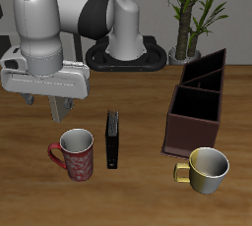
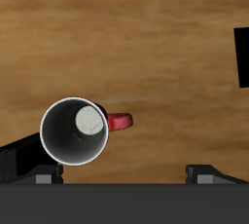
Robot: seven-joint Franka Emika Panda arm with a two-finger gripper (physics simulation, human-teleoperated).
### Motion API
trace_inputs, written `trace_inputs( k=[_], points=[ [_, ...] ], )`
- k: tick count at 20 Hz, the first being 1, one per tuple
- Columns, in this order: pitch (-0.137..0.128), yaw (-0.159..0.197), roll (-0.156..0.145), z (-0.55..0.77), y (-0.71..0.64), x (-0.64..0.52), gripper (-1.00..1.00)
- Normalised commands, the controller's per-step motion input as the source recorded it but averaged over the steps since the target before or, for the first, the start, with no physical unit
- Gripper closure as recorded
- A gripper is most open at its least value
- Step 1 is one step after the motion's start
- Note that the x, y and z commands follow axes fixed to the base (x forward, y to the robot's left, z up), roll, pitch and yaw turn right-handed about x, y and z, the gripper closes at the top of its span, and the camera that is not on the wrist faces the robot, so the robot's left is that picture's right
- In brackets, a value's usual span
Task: Place the red mug into the left desk caddy's right compartment
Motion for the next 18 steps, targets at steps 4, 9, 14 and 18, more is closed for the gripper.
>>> trace_inputs(
  k=[4,9,14,18],
  points=[
    [0.013,-0.003,-0.017,-0.29,0.02,0.08,-1.00],
    [-0.011,-0.062,-0.020,-0.23,-0.08,0.04,-1.00],
    [-0.019,-0.052,-0.008,-0.31,-0.02,-0.01,-1.00],
    [-0.003,-0.040,-0.006,-0.41,0.14,-0.01,-1.00]
  ],
)
